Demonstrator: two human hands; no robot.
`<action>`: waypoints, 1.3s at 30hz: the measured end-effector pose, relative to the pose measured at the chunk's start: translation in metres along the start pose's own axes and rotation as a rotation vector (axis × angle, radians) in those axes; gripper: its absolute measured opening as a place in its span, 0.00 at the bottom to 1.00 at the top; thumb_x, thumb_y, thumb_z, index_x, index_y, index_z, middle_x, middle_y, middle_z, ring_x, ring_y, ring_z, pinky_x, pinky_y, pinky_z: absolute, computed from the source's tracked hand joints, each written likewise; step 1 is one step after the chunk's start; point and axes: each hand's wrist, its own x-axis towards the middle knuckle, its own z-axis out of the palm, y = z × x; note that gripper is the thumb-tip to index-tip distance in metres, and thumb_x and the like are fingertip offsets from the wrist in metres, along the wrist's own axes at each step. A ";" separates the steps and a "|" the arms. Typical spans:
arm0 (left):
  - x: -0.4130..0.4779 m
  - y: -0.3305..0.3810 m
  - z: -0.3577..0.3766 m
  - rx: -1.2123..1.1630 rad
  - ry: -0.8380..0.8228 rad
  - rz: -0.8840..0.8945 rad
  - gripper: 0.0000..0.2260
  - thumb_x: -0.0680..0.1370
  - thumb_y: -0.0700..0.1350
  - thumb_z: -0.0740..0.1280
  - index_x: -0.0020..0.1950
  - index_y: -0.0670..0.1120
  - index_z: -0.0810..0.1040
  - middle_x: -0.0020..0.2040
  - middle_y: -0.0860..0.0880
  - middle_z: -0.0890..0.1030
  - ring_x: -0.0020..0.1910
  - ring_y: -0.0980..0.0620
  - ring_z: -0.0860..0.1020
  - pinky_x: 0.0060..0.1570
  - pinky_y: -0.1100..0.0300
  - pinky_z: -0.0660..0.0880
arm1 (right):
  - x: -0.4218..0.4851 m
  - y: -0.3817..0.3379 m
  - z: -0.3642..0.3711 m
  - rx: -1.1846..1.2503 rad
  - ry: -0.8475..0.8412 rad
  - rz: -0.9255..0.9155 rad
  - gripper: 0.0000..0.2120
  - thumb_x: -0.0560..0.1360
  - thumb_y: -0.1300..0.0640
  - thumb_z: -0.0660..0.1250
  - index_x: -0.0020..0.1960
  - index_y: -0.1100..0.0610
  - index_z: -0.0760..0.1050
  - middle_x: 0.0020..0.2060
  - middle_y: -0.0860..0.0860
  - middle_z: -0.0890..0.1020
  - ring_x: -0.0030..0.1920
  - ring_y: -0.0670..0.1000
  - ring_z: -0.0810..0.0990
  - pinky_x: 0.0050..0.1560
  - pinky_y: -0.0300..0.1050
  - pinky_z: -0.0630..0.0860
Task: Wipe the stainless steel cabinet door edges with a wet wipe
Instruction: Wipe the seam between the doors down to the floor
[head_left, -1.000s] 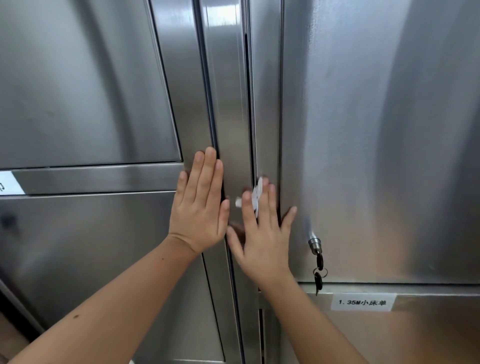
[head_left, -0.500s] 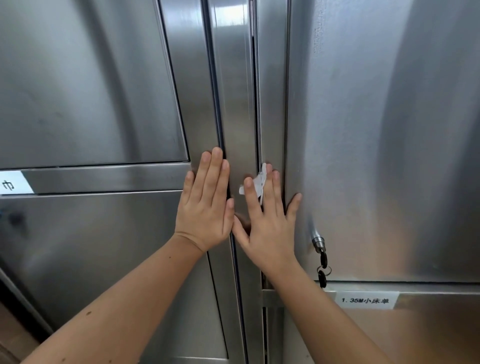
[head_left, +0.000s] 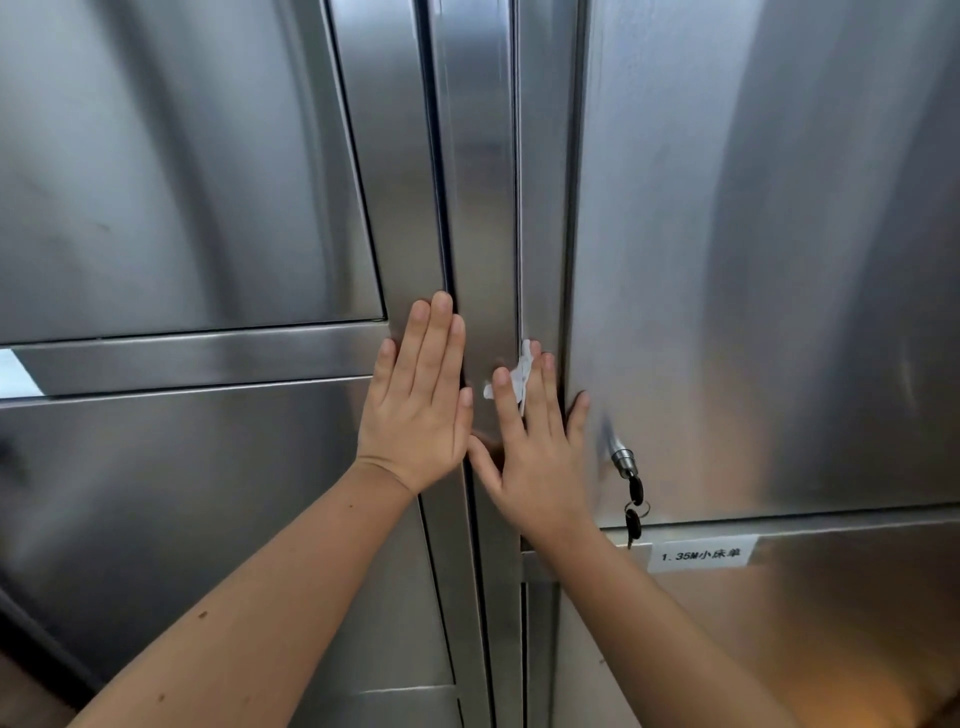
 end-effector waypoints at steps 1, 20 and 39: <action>0.000 0.000 -0.001 -0.002 -0.002 -0.003 0.31 0.77 0.46 0.50 0.76 0.41 0.39 0.76 0.48 0.34 0.75 0.51 0.39 0.72 0.53 0.40 | -0.003 0.001 0.000 -0.004 -0.013 -0.001 0.39 0.76 0.42 0.54 0.75 0.48 0.31 0.72 0.61 0.55 0.74 0.55 0.48 0.67 0.64 0.50; -0.055 0.039 0.000 -0.032 -0.081 -0.128 0.27 0.76 0.44 0.55 0.73 0.36 0.56 0.74 0.42 0.54 0.75 0.47 0.49 0.70 0.46 0.53 | -0.099 0.020 0.018 -0.086 -0.273 -0.054 0.33 0.74 0.41 0.56 0.75 0.52 0.51 0.72 0.60 0.60 0.72 0.60 0.61 0.67 0.67 0.53; -0.195 0.115 0.054 -0.135 -0.041 -0.295 0.25 0.78 0.42 0.52 0.74 0.37 0.51 0.74 0.40 0.53 0.76 0.49 0.45 0.72 0.50 0.49 | -0.169 0.060 0.063 -0.082 0.005 -0.304 0.30 0.75 0.45 0.58 0.73 0.58 0.61 0.72 0.60 0.63 0.72 0.60 0.62 0.70 0.61 0.49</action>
